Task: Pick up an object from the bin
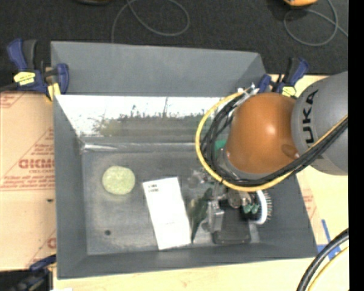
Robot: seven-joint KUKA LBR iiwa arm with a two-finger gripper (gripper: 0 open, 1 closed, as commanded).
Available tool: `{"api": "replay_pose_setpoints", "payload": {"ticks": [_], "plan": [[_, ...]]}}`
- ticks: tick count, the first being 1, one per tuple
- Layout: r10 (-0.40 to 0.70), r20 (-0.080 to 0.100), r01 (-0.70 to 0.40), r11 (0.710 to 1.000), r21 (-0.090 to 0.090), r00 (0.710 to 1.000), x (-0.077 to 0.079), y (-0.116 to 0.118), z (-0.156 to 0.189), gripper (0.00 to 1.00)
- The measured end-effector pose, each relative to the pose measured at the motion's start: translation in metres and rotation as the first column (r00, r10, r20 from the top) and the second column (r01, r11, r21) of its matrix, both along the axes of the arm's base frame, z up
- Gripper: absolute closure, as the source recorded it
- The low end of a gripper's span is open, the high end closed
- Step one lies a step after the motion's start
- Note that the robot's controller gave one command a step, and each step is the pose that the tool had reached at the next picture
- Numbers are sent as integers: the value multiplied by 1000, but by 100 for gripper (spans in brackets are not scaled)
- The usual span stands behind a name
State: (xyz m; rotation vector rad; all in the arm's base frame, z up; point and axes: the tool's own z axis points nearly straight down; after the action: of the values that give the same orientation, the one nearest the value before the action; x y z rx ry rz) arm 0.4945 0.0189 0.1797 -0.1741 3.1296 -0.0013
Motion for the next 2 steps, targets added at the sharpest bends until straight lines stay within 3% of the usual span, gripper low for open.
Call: {"api": "replay_pose_setpoints", "payload": {"ticks": [1,2], "plan": [[82,4,-82,997,-1,997,11,-58,-87,0],[-42,-7,42,999,3,999,35,-79,-109,0]]}}
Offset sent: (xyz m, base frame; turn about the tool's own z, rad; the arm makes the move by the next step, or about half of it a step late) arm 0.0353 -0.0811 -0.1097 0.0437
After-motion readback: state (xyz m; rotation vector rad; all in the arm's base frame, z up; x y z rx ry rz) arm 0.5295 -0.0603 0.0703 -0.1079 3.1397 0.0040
